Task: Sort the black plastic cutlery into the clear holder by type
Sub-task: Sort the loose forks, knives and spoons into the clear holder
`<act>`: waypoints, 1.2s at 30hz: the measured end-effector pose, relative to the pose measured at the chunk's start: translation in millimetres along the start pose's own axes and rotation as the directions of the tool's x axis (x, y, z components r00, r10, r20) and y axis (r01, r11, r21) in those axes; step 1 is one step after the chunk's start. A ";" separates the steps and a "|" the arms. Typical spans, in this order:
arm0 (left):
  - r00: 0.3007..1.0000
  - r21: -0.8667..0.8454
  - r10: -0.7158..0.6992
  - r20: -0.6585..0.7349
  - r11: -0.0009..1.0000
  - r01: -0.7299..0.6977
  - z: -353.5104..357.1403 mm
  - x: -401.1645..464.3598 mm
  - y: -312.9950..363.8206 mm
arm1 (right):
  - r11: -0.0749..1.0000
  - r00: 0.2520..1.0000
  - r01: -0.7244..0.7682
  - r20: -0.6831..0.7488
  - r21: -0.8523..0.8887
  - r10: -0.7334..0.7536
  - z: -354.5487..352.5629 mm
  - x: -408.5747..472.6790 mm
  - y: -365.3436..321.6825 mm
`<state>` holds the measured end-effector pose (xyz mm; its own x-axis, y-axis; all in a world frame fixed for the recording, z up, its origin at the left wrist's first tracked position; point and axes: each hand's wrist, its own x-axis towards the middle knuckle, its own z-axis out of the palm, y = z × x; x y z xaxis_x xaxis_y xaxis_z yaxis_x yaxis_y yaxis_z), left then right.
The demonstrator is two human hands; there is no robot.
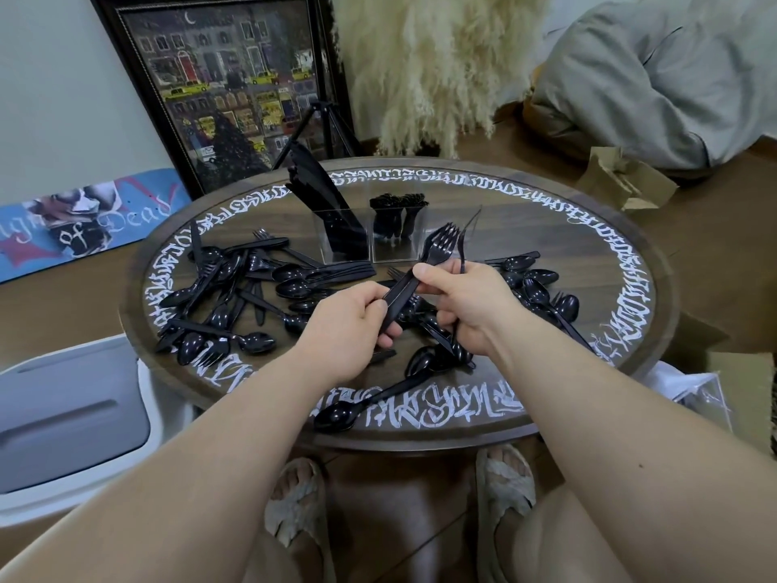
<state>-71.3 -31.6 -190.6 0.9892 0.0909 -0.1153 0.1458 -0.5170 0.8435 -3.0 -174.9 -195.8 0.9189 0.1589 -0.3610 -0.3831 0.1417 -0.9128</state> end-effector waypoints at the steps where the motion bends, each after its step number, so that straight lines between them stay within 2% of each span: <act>1: 1.000 0.001 0.008 0.009 1.000 -0.008 -0.2 0.0 0.3 | 1.000 1.000 -0.007 0.000 0.008 0.007 0.8 -0.5 -0.3; 7: 0.999 0.025 0.035 0.013 0.999 -0.035 -3.5 1.3 -1.2 | 0.999 1.000 -0.026 -0.012 0.035 0.026 3.6 -1.9 -1.1; 16: 0.997 -0.110 -0.027 0.067 0.993 0.034 -2.9 -1.3 3.0 | 0.998 0.997 -0.054 0.061 0.008 0.054 0.4 -0.7 -1.3; 20: 0.998 0.005 0.042 0.053 0.999 -0.042 2.4 -1.6 6.1 | 0.999 0.994 -0.027 0.107 -0.031 0.030 2.9 -4.8 -2.2; 24: 1.000 0.071 0.023 0.003 0.997 -0.023 6.3 2.9 5.6 | 0.987 0.995 -0.052 0.077 -0.151 0.065 8.9 -11.1 -6.3; 26: 0.999 0.107 -0.017 -0.044 0.994 0.022 5.1 5.5 3.5 | 0.989 0.993 -0.100 0.054 -0.107 0.106 7.9 -11.3 -9.4; 29: 0.992 0.091 -0.085 -0.097 0.991 0.094 2.5 8.3 1.6 | 0.994 0.996 -0.085 0.030 -0.074 0.088 6.1 -10.5 -12.4; 33: 0.987 0.164 -0.063 -0.146 0.983 0.087 -1.5 7.1 3.0 | 0.991 1.000 -0.017 0.019 -0.131 0.019 9.4 -12.3 -8.8; 36: 0.986 0.160 -0.061 -0.153 0.983 0.085 -2.4 5.7 3.6 | 0.997 0.999 0.037 0.039 -0.072 -0.035 11.9 -14.1 -7.1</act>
<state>-65.2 -30.9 -187.0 0.9642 0.2512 -0.0847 0.2306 -0.6368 0.7357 -14.3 -166.6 -182.0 0.9273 0.1919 -0.3214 -0.3406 0.0765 -0.9371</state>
